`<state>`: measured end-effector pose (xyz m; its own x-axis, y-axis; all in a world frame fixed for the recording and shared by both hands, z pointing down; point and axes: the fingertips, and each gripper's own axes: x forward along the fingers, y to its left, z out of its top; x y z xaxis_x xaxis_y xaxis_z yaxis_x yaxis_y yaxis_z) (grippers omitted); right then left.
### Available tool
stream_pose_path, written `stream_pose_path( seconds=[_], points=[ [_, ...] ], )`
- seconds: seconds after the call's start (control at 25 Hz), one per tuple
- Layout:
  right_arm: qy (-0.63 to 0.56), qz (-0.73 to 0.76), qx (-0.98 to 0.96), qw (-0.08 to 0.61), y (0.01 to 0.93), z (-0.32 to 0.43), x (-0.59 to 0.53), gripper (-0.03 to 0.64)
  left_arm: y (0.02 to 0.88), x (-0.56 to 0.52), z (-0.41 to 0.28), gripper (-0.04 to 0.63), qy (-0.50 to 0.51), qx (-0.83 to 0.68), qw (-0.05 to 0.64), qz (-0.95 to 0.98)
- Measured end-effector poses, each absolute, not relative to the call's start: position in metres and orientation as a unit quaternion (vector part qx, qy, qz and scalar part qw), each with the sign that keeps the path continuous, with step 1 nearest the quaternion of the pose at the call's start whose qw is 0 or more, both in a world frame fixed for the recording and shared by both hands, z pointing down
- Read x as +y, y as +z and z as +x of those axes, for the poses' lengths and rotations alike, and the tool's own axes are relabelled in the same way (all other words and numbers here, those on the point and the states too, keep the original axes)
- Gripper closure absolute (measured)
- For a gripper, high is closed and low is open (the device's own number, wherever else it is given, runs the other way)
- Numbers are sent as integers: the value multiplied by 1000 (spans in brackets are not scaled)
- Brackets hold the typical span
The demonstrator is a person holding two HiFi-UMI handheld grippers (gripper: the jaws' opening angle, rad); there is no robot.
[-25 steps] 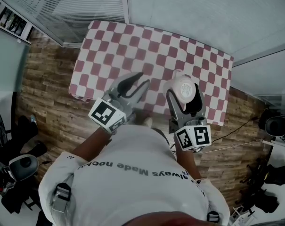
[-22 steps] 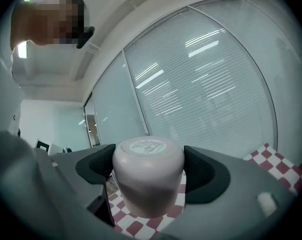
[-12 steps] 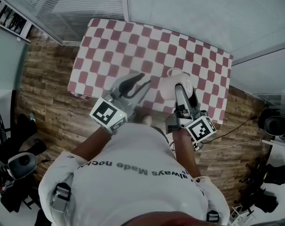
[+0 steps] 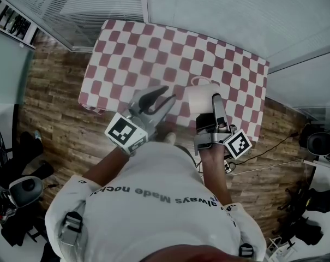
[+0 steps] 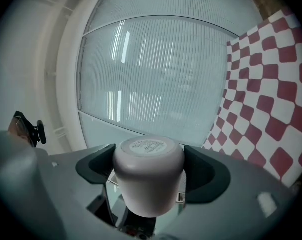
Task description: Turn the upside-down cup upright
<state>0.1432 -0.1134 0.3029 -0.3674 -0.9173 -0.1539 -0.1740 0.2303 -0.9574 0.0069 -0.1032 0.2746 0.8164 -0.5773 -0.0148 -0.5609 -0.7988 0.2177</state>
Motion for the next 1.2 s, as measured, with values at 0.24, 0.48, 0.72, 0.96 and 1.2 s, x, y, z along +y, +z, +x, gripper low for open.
stream_pose_path(
  seconds=[0.24,0.48,0.72,0.96,1.2],
  points=[
    [-472,-399,673,407,301,144,-109,189,278,-86,18,476,-34,-266,109,957],
    [-478,-389,664,423,303,146,-109,189,288,-66,39,472,-16,-215,111,970],
    [-479,-383,661,432,303,143,-109,189,293,-58,54,460,-8,-176,112,978],
    [-481,-377,654,446,305,145,-108,189,292,-47,66,443,-2,-154,101,983],
    [-486,-364,655,449,301,138,-108,189,294,-48,74,439,4,-149,105,983]
  ],
)
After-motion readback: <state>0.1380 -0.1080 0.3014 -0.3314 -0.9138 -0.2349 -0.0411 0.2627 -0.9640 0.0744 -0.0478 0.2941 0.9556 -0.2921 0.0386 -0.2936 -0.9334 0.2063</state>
